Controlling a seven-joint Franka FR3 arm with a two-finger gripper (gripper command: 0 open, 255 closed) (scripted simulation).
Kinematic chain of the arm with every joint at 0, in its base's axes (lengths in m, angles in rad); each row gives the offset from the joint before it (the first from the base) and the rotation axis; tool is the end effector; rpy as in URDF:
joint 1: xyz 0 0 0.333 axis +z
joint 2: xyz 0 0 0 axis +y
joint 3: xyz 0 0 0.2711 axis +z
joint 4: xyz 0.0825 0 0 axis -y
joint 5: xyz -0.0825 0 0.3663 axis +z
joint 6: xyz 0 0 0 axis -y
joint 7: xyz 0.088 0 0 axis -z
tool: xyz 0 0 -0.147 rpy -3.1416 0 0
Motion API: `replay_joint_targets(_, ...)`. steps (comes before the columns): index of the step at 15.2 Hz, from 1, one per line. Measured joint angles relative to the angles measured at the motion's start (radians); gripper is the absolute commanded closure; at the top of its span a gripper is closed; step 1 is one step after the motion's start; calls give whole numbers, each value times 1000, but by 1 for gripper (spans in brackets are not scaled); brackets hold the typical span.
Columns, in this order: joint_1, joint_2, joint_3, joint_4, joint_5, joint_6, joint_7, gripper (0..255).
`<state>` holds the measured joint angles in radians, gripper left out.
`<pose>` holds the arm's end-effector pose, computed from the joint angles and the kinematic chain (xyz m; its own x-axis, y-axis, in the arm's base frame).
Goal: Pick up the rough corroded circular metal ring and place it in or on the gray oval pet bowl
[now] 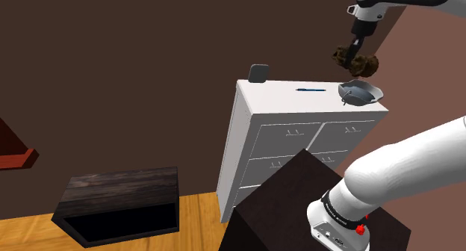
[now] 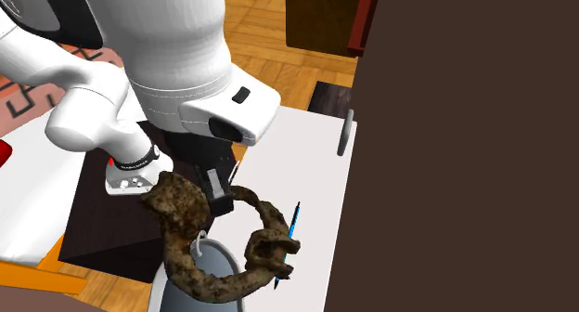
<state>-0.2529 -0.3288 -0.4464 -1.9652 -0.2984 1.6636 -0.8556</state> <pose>0.3162 -0.3403 0.5147 0.9730 0.1967 -0.1203 0.2091 -0.9728 0.1002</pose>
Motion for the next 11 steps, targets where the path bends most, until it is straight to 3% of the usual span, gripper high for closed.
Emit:
replay_joint_targets(8,-63,29,-145,37,-24,41,-200,255)
replay_joint_targets(11,-71,26,-160,10,-30,71,-214,255)
